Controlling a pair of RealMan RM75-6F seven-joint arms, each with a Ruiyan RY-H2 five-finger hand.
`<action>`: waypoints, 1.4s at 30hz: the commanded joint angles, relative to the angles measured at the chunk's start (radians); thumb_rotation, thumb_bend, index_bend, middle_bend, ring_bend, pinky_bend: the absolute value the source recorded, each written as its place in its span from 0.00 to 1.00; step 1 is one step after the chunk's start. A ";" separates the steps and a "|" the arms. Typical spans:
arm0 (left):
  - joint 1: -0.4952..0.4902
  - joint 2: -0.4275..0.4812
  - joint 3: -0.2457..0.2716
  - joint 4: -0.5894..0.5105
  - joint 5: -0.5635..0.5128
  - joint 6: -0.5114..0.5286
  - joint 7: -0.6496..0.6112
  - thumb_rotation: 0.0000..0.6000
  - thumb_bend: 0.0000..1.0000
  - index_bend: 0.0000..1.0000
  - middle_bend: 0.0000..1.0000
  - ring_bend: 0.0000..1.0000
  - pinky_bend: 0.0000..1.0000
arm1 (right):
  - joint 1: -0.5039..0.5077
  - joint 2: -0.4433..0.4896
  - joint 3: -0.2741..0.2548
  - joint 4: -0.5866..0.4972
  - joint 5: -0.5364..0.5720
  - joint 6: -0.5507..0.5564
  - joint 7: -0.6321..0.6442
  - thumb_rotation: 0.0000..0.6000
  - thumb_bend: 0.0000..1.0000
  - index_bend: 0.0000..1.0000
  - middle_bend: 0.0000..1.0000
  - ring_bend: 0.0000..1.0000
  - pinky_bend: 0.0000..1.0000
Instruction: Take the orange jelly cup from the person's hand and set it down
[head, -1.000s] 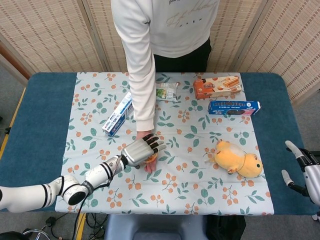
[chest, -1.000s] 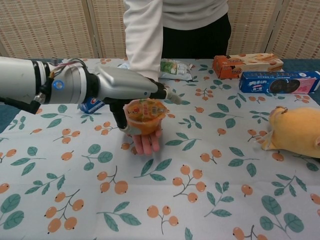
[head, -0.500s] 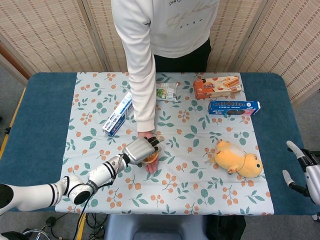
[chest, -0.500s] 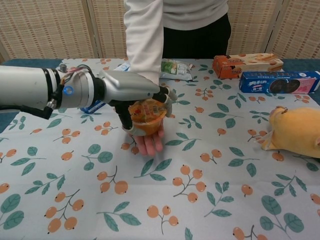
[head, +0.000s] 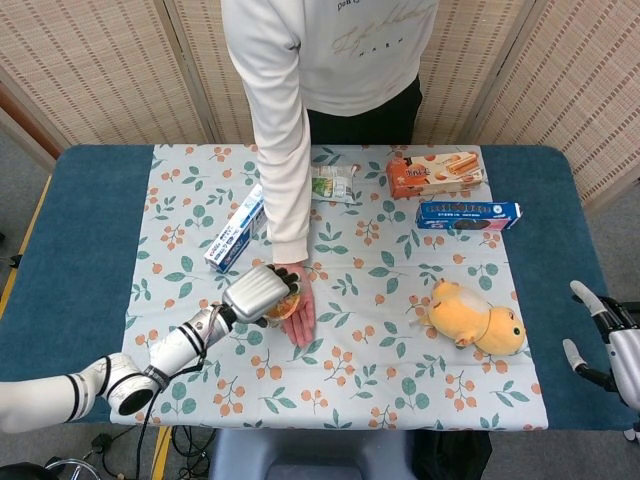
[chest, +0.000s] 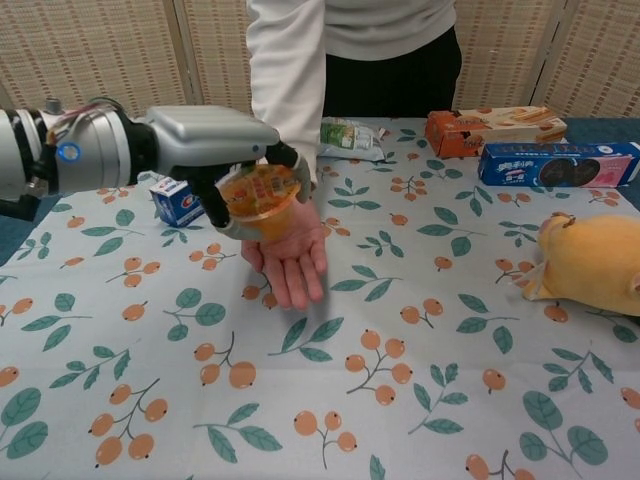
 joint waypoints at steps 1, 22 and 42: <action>0.048 0.068 0.023 -0.058 0.034 0.059 -0.018 1.00 0.31 0.43 0.27 0.38 0.68 | 0.001 0.000 0.001 -0.001 -0.001 0.000 -0.001 1.00 0.38 0.10 0.24 0.19 0.41; 0.166 0.056 0.144 0.046 0.047 0.043 0.022 1.00 0.31 0.43 0.27 0.38 0.68 | 0.011 0.009 0.002 -0.025 -0.015 -0.004 -0.021 1.00 0.38 0.10 0.24 0.19 0.41; 0.213 0.047 0.111 0.010 -0.134 0.048 0.219 1.00 0.28 0.00 0.00 0.00 0.23 | 0.007 0.013 0.003 -0.028 -0.011 0.001 -0.022 1.00 0.38 0.10 0.24 0.19 0.41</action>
